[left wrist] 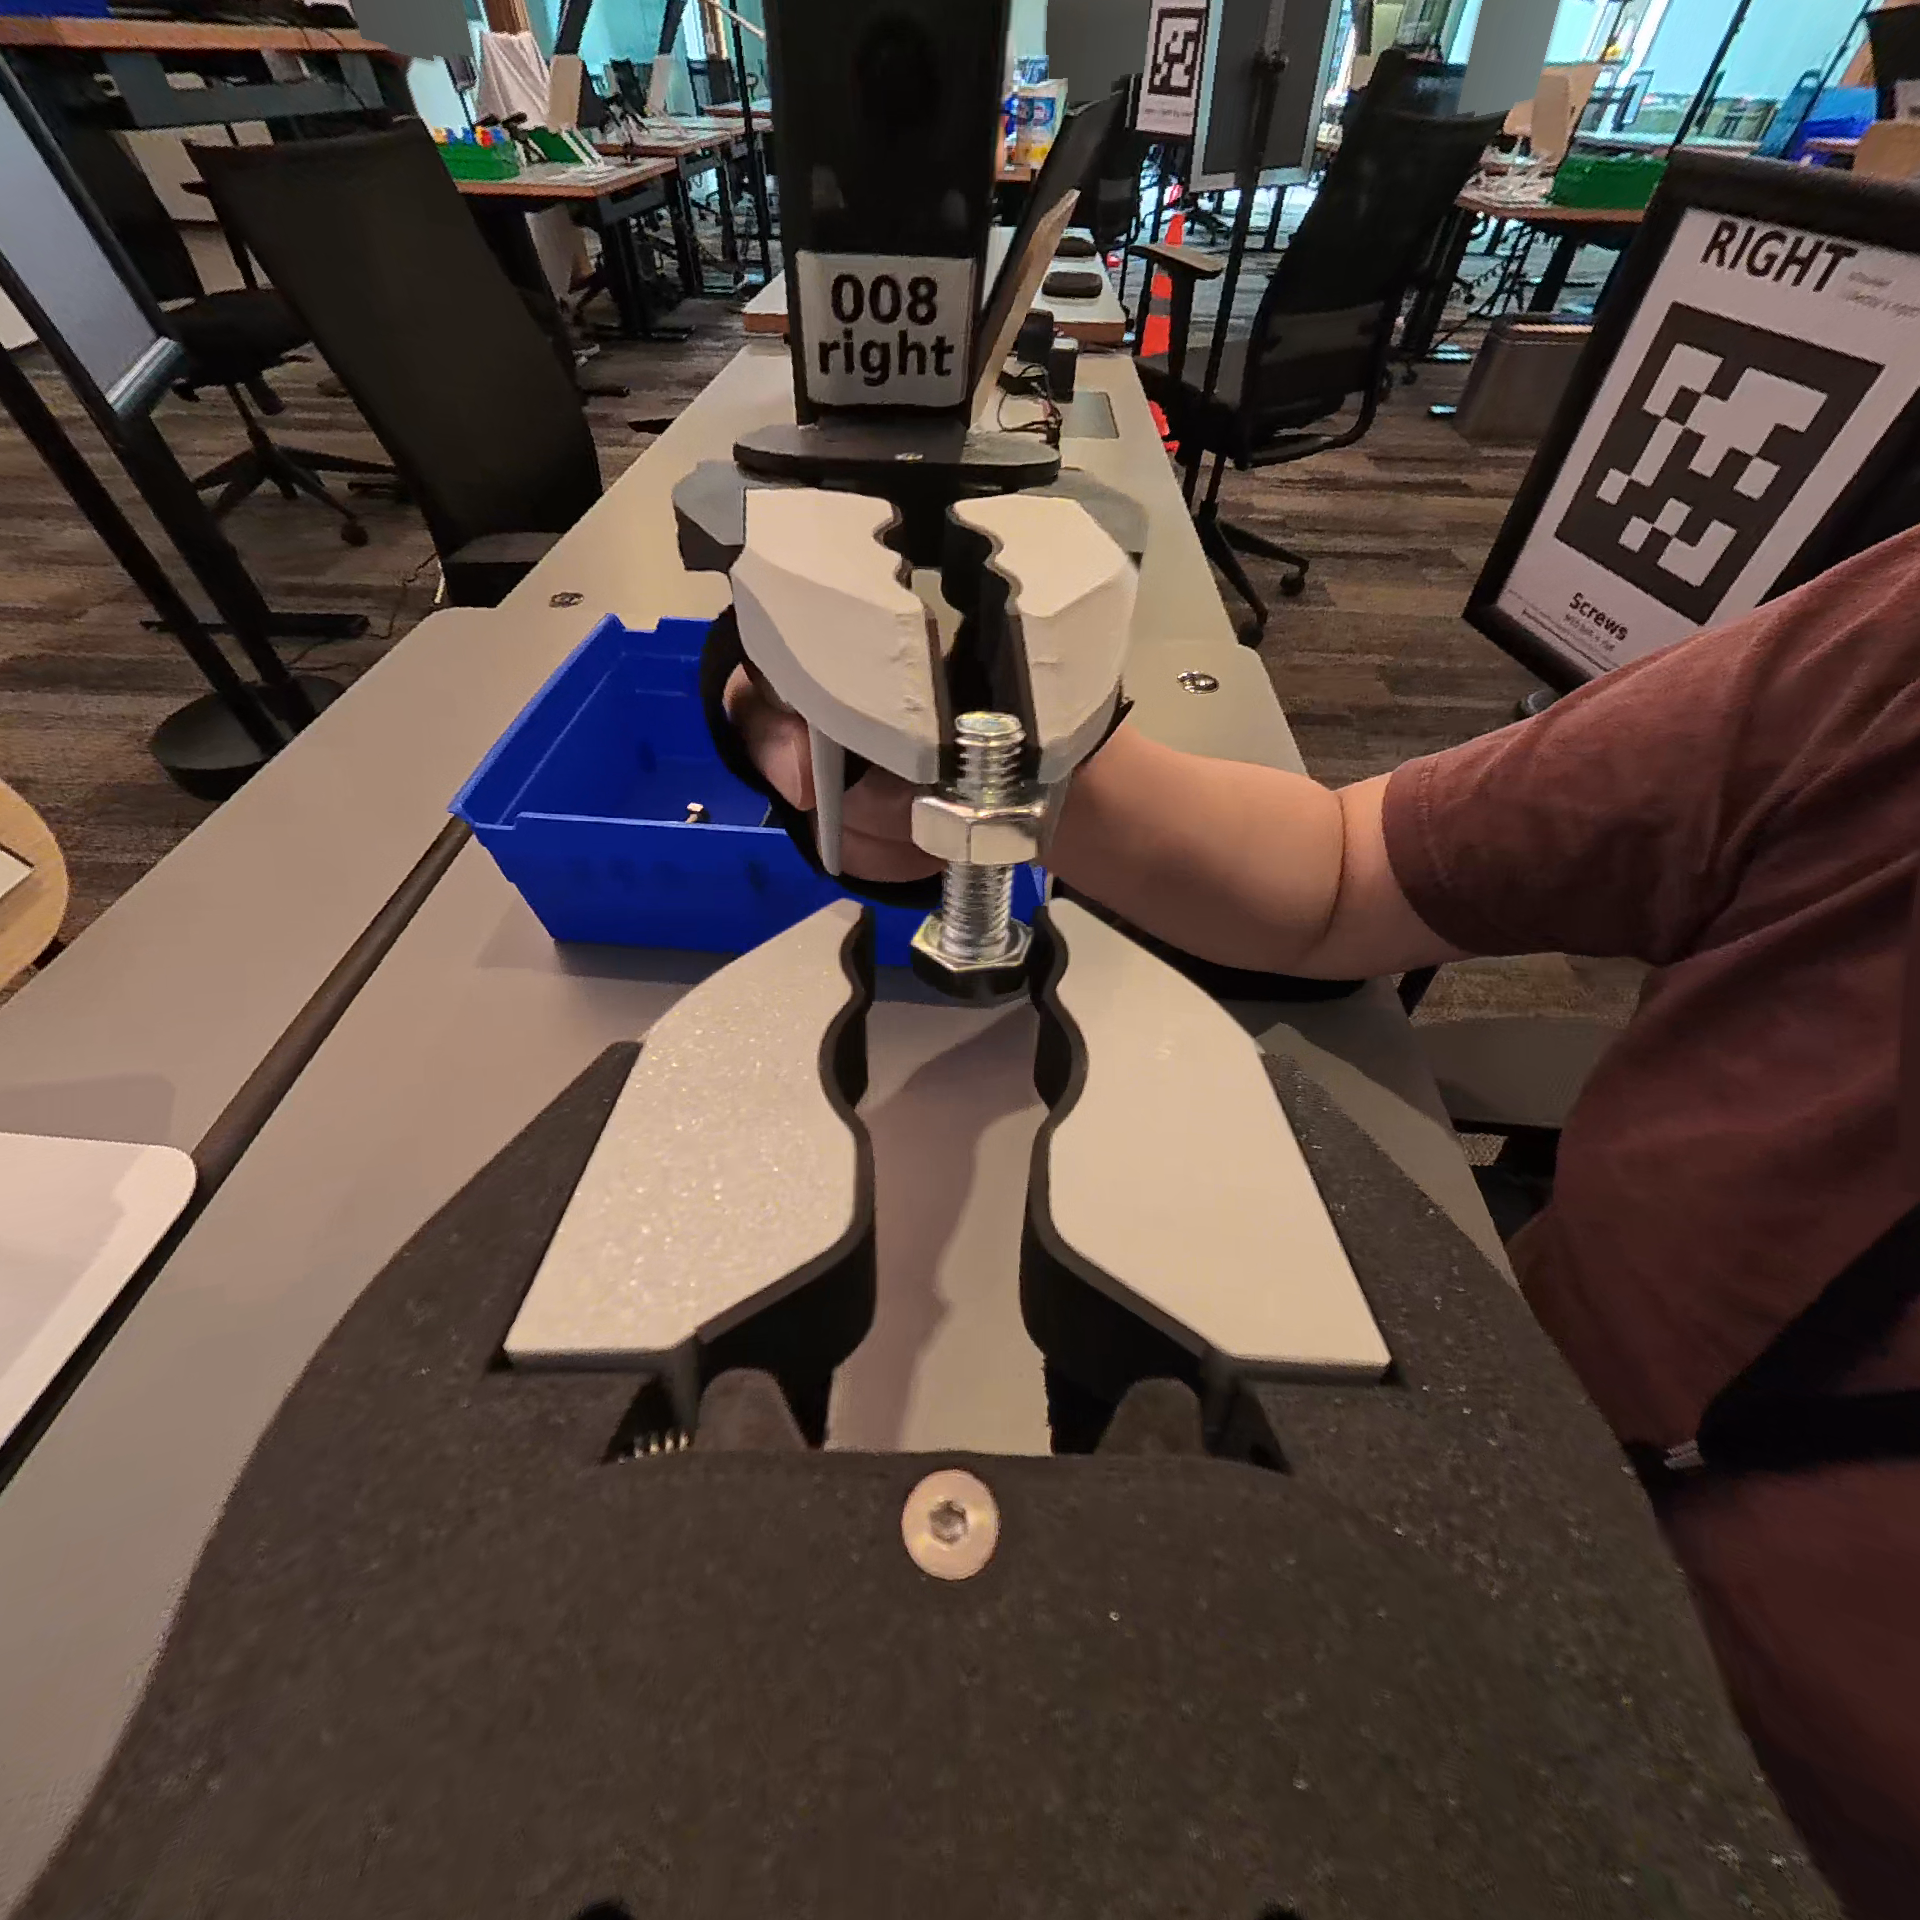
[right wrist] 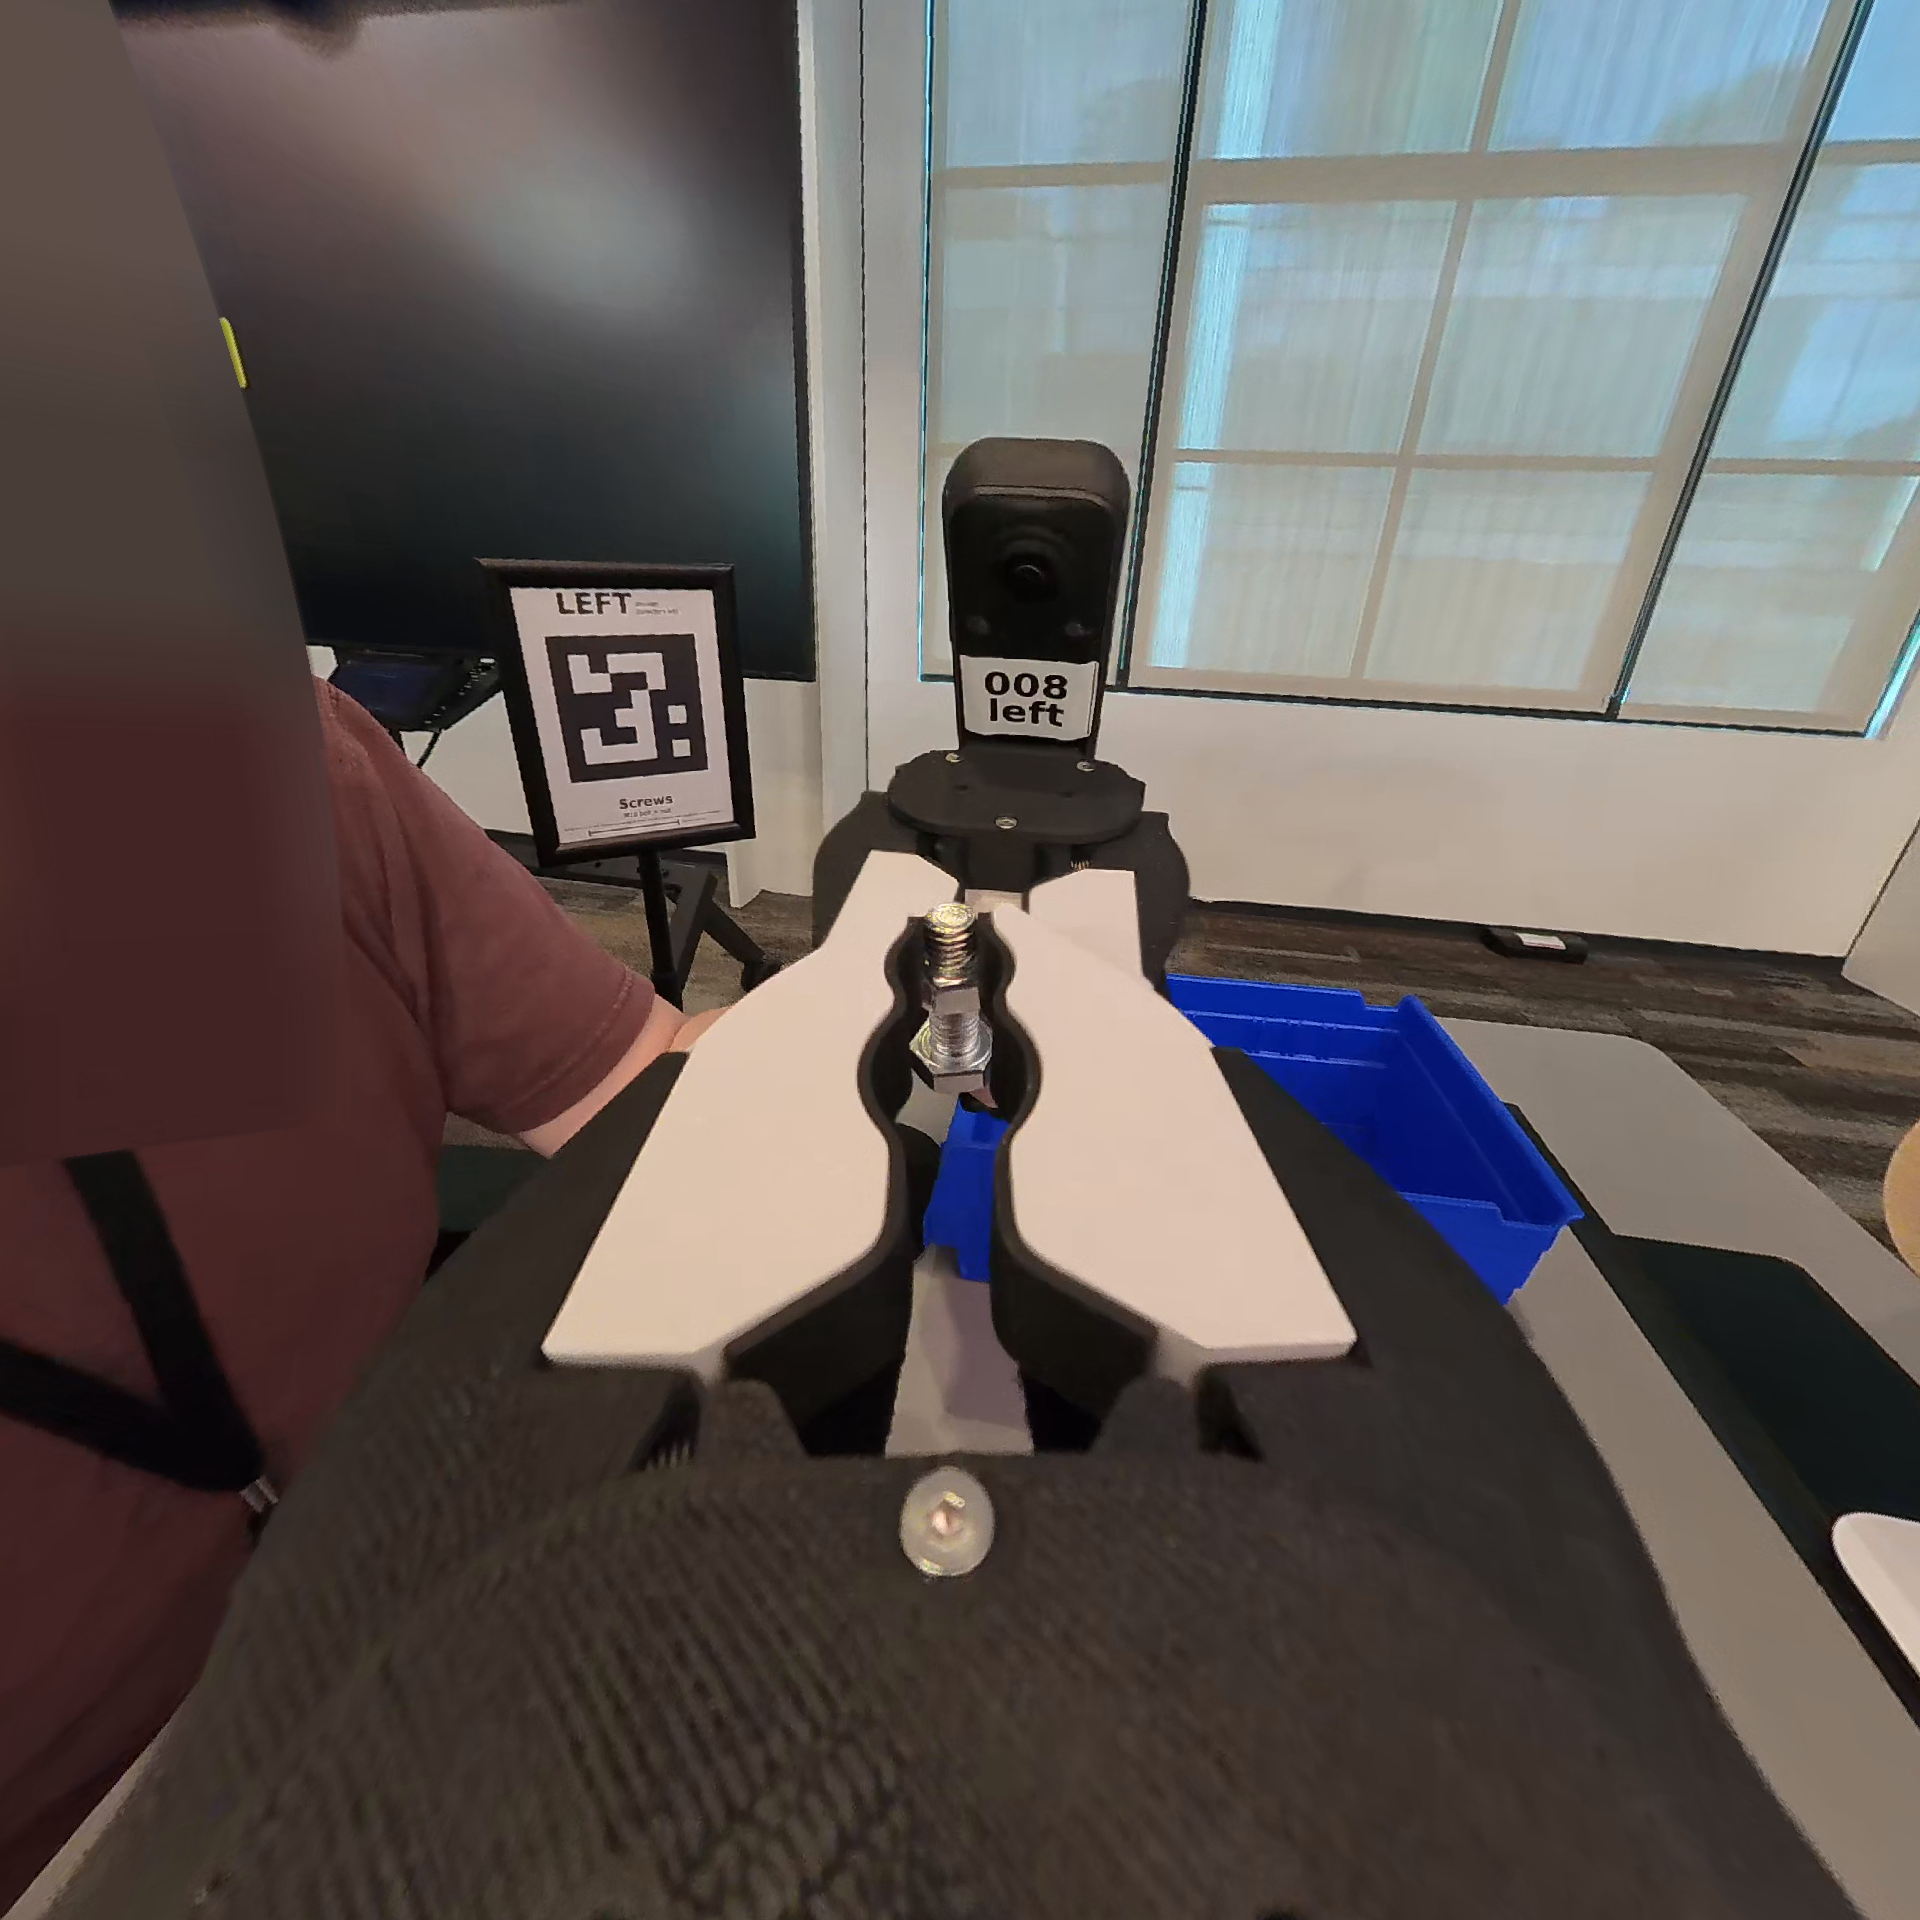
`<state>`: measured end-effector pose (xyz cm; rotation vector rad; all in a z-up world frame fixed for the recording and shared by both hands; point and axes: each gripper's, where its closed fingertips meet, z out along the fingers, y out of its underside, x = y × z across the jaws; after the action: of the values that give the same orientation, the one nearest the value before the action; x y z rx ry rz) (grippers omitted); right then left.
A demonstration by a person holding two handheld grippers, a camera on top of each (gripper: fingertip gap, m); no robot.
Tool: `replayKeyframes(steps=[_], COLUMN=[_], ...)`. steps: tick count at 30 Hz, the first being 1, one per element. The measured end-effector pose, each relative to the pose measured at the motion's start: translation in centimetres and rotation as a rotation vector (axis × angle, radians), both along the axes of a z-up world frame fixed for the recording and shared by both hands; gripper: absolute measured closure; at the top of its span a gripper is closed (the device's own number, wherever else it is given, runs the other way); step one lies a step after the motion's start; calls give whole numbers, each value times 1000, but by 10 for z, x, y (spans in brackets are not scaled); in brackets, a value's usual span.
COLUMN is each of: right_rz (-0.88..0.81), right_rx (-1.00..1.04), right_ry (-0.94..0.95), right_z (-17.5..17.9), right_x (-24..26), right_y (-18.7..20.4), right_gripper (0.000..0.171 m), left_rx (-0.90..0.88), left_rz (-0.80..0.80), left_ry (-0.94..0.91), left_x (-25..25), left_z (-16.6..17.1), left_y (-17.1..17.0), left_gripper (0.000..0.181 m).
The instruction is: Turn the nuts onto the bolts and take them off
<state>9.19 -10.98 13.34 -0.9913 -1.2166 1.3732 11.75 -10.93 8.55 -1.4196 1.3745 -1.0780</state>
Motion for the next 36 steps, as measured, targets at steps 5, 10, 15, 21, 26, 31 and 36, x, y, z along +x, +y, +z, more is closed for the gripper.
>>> replayKeyframes(steps=[5,10,15,21,26,31,36], right_rz=[-1,16,21,-42,-33,3,-4], right_rx=[-6,-12,-16,-10,-24,-9,5], right_ry=[5,5,20,58,15,-3,4], right_z=[-2,-3,-1,6,-2,-7,-2], right_x=[-1,-1,-1,2,-3,-17,-18], right_y=[2,1,1,7,7,-5,-10], right_gripper=[161,161,161,130,113,103,101], left_rx=[-12,-15,-4,42,17,12,-2], left_rz=[-14,-21,-17,46,62,89,88], left_ry=[3,-4,-10,6,-10,-29,-47], left_x=[2,3,3,3,3,5,3], left_z=[-1,0,1,3,6,7,9], left_y=[-2,-3,-3,3,5,10,11], left_gripper=[157,163,165,166,166,166,166])
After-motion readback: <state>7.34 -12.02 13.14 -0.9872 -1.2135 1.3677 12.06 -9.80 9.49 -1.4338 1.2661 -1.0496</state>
